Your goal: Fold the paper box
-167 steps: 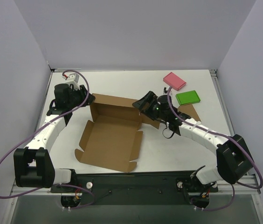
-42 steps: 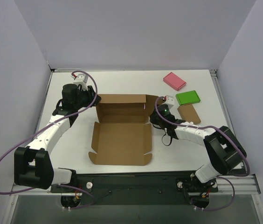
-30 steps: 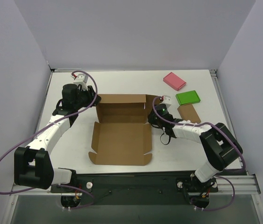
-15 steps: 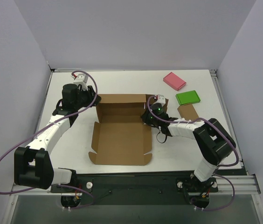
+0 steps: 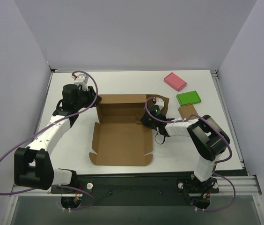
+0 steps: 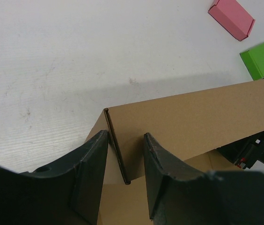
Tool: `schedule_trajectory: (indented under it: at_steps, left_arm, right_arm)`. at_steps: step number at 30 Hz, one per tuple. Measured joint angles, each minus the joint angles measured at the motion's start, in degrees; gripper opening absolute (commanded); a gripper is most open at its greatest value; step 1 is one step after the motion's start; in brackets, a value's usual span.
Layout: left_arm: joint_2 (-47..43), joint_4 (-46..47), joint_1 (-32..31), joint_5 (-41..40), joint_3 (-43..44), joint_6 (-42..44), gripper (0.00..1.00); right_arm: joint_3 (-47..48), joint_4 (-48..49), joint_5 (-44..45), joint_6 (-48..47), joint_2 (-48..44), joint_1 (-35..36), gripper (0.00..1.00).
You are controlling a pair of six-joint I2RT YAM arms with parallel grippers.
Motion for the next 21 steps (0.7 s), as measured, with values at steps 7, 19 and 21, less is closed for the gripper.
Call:
schedule_trajectory:
  at_steps: [7, 19, 21]
  left_arm:
    - [0.0, 0.0, 0.0, 0.0, 0.0, 0.0, 0.45]
    - [0.0, 0.0, 0.0, -0.1, 0.1, 0.0, 0.45]
    - [0.1, 0.0, 0.0, -0.1, 0.1, 0.0, 0.45]
  right_arm:
    - [0.6, -0.4, 1.3, 0.7, 0.6, 0.3, 0.07]
    - [-4.4, -11.4, 0.9, -3.5, -18.2, 1.5, 0.6]
    - [-5.1, -14.2, 0.7, -4.7, -25.1, 1.6, 0.65]
